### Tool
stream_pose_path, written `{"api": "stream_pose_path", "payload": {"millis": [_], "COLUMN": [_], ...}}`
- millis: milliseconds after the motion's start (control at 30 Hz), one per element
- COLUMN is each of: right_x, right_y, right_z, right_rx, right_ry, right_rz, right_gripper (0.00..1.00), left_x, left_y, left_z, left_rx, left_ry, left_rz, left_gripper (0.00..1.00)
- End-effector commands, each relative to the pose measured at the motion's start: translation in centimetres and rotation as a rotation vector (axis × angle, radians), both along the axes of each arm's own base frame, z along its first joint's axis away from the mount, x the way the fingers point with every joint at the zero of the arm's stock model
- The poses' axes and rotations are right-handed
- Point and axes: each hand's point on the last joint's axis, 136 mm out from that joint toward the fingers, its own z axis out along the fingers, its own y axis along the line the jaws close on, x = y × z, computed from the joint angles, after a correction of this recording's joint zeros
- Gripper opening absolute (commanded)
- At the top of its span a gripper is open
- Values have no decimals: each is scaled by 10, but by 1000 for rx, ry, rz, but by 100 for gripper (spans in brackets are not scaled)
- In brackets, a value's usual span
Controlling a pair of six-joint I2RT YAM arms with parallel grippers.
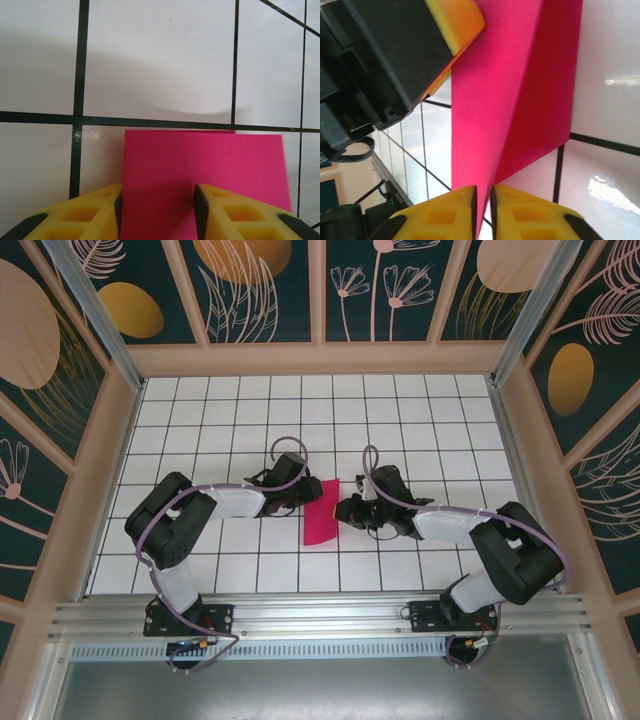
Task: Fold a paper plane with a square sheet of paper (pick it up from the middle)
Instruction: Rotate the paper at the center of the table.
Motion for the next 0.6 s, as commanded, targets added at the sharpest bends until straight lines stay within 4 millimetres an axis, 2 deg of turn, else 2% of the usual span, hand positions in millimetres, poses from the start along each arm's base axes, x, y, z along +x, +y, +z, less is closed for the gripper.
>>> {"api": "stream_pose_path", "payload": {"millis": [0,267,367,567], "right_x": [5,15,17,21], "right_y": [-6,-9,-5,1], "right_z": [-6,-14,-11,-14], "right_rx": [-28,-64,-34,-33], "right_ry": [-2,-11,-15,0], "right_rz": [-34,14,42,65], "right_gripper": [24,27,27,27], "left_x": [-2,-15,-21,-40], "left_y": [8,28,32,24], "left_z": [-1,3,17,52], "left_rx": [41,81,46,-25], "left_ry": [2,0,-32,-163], "left_rz": [0,30,29,-97], "left_gripper": [41,48,49,51]}}
